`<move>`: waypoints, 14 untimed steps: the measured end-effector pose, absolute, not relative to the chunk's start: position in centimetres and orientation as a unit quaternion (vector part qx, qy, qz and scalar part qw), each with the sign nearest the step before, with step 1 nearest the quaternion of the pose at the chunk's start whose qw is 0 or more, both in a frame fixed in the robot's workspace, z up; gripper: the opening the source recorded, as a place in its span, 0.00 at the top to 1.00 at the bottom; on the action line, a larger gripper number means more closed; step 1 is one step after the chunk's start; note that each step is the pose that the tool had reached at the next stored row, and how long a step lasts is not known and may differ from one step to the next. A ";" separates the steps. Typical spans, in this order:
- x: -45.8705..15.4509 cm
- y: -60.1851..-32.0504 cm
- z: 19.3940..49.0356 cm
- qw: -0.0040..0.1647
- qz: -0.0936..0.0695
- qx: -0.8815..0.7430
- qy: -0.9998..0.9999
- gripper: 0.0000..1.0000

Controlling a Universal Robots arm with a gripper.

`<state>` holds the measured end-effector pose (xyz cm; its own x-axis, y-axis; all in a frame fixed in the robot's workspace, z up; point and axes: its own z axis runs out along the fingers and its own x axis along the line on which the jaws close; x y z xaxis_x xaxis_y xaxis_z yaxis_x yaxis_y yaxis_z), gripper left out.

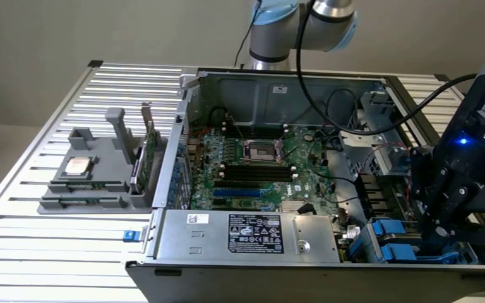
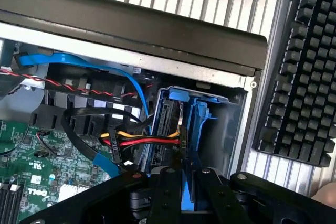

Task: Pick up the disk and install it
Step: 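Insert the disk into the insertion slot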

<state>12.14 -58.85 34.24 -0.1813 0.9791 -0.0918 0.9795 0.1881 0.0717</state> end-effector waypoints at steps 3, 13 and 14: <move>12.2 -58.6 34.2 0.053 0.002 0.639 0.768 0.83; 13.9 -57.6 34.2 0.036 -0.005 0.640 0.767 0.83; 13.9 -57.6 34.2 0.036 -0.005 0.640 0.767 0.83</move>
<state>13.91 -57.65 34.19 -0.1772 0.9822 -0.0623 0.9829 0.1798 0.0389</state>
